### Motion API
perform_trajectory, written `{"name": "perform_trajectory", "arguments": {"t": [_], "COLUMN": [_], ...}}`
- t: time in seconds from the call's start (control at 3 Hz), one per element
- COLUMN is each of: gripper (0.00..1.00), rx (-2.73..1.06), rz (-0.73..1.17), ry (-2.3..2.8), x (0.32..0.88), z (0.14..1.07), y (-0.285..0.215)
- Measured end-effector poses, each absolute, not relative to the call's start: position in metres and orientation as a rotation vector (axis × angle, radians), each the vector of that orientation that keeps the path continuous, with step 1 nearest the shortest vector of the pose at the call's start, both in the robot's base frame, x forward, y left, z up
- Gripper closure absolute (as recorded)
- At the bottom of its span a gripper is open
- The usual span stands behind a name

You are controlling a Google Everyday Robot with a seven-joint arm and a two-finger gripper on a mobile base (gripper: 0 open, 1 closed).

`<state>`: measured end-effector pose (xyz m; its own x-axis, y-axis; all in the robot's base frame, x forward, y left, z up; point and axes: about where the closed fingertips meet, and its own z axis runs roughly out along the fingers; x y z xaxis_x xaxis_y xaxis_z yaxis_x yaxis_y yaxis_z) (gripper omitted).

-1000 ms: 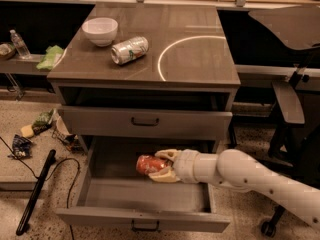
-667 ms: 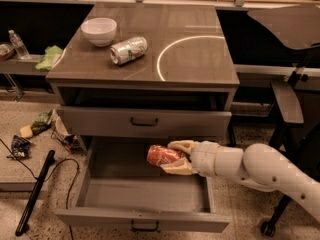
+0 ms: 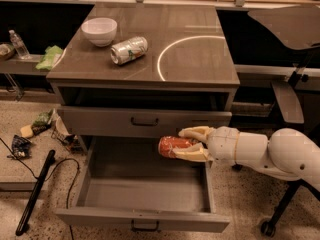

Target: Pick coke can from middle drawer and place on counter

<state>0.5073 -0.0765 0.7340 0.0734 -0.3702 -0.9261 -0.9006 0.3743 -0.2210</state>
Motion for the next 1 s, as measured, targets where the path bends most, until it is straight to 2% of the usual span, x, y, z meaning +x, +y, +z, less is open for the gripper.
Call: {"name": "perform_trajectory", "arguments": {"t": [0.67, 1.0], "gripper": [0.97, 0.74], "rx": [-1.315, -1.315], "rz": [0.475, 0.480], "ry": [1.422, 1.422], "x": [0.517, 0.516], "z": [0.800, 0.798], "y": [-0.059, -0.058]}}
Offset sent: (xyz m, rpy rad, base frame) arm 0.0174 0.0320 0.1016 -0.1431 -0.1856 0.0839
